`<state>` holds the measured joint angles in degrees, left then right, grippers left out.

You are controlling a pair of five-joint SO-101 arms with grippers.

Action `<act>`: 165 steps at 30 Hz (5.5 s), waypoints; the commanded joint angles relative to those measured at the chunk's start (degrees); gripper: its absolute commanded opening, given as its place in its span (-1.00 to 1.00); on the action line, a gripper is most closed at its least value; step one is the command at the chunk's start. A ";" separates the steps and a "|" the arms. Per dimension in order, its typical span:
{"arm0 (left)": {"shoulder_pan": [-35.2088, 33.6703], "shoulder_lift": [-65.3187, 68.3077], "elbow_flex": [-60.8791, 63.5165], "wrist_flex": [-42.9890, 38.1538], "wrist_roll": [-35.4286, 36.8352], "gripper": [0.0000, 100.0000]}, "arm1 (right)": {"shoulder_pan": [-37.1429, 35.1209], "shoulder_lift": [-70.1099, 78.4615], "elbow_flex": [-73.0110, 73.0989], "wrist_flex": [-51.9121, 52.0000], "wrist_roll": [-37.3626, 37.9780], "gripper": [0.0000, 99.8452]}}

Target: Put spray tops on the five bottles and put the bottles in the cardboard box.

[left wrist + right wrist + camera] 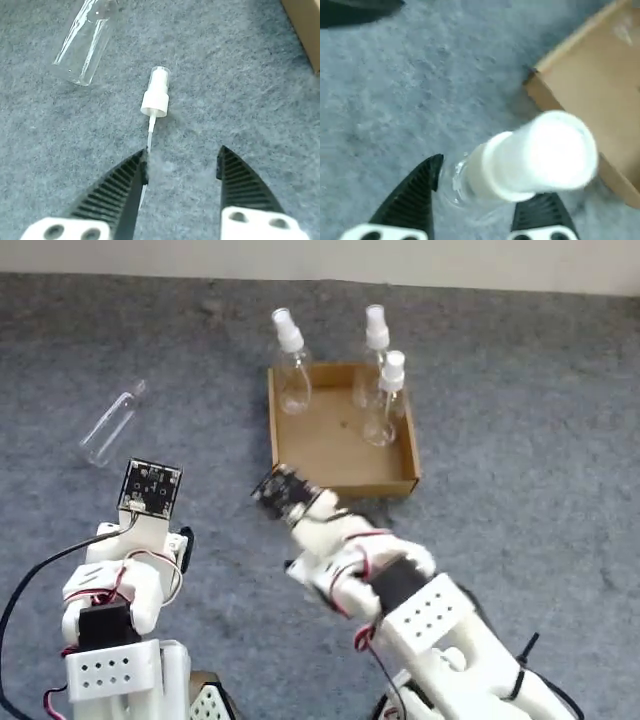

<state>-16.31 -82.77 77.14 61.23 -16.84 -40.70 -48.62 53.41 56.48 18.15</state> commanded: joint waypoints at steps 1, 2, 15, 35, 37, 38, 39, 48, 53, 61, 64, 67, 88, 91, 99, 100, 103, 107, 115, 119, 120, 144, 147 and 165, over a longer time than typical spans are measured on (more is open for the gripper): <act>-0.75 -0.22 -2.68 -1.23 -0.09 -0.63 | 8.22 0.13 -10.07 8.04 4.57 -0.99; -0.66 -0.22 -2.68 -1.23 0.00 -0.63 | 10.77 -0.13 -11.74 9.10 5.45 -0.99; -6.29 0.40 -8.04 -0.97 1.85 -0.63 | -5.58 8.48 -6.37 7.34 7.03 -0.99; -25.19 26.24 -24.84 -5.71 -5.10 -0.63 | -10.42 58.15 -48.31 7.34 0.70 -0.75; -24.22 30.29 -26.86 -5.45 -5.10 -0.63 | -10.59 58.07 -48.31 7.34 0.70 -0.62; -23.60 32.04 -28.00 -4.48 -5.10 -0.63 | -10.77 57.89 -48.31 7.34 0.70 -0.56; -22.99 33.63 -29.14 -3.16 -5.01 -0.63 | -10.86 57.71 -48.22 7.34 0.70 -0.53; -20.44 41.80 -37.05 3.52 -4.57 -0.63 | -12.79 52.18 -47.87 10.59 -2.29 -0.51; -16.92 43.03 -37.41 5.63 0.44 -0.63 | -9.80 48.40 -44.79 11.74 -2.46 -0.51; -6.90 43.30 -39.16 5.89 14.51 -0.63 | -7.69 30.29 -21.41 -2.86 -4.48 -0.51; -2.77 43.30 -40.04 5.89 18.11 -0.63 | -7.43 29.41 -13.49 -6.81 -4.48 -0.51; 0.31 43.38 -40.22 5.54 21.19 -0.63 | -7.78 31.60 -12.18 -10.15 -4.84 -0.51; 10.77 55.87 -40.48 0.35 35.78 -0.63 | -4.09 36.62 -7.87 -16.13 -10.64 -0.99; 10.77 62.02 -43.30 -0.44 40.88 -0.64 | -3.91 35.03 -6.29 -16.22 -13.10 -0.99; 10.42 73.45 -49.80 -0.79 50.37 -0.64 | -4.09 35.03 -5.76 -18.51 -14.15 -0.99; 10.42 75.03 -50.68 -0.88 51.25 -0.64 | -4.09 35.03 -5.76 -18.51 -14.15 -0.99; 10.42 79.69 -52.79 -1.76 52.75 -0.64 | -4.09 35.03 -5.67 -18.51 -14.15 -0.99; 10.42 84.97 -54.64 -2.20 52.92 -0.64 | -4.09 35.03 -5.67 -18.42 -14.15 -0.99; 10.77 89.98 -55.96 -2.11 52.75 -0.64 | -4.09 35.03 -5.67 -18.42 -14.15 -0.99; 10.77 90.68 -56.13 -2.37 50.90 -0.78 | -4.09 35.03 -3.65 -18.51 -13.98 -0.99; 10.77 90.68 -56.57 -2.37 49.58 -0.84 | -4.09 35.03 -3.30 -18.51 -13.98 -0.99; -3.38 76.18 -71.96 7.91 21.54 -0.99 | 10.59 25.71 -9.98 6.46 -10.73 -0.99; 0.66 76.18 -73.10 11.69 14.15 -0.99 | 17.71 17.45 -11.82 14.20 -6.51 -0.99; 18.15 76.18 -51.47 3.52 2.90 -0.99 | 70.20 44.26 -26.07 -6.11 16.53 -0.99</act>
<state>0.66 -3.91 23.08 68.97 -13.67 28.48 -10.73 33.54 54.11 33.98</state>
